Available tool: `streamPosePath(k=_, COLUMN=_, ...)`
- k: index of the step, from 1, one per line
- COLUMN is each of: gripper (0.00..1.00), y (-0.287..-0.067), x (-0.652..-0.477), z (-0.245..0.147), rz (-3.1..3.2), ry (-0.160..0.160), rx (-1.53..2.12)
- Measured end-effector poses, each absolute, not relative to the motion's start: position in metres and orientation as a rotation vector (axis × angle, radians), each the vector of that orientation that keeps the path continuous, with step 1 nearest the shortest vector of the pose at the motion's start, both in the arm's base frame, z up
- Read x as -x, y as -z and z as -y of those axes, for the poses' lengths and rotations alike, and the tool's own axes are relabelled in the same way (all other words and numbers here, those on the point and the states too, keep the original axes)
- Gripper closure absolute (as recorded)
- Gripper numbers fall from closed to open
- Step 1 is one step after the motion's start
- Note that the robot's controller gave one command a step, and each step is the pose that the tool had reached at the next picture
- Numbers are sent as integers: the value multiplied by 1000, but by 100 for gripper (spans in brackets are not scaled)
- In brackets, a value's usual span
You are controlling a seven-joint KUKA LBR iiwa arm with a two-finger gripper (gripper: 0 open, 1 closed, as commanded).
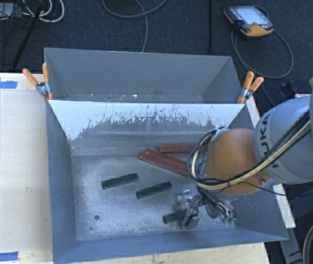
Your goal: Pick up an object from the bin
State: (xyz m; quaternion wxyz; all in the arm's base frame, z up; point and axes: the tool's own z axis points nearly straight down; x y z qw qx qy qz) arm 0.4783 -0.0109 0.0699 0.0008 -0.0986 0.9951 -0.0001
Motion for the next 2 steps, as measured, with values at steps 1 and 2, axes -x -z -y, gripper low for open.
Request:
streamPosePath(k=1, gripper=100, y=-209, x=-490, z=22, rz=-3118, ry=0, rx=379)
streamPosePath(k=2, gripper=100, y=-209, x=-490, z=22, rz=-3118, ry=0, rx=380)
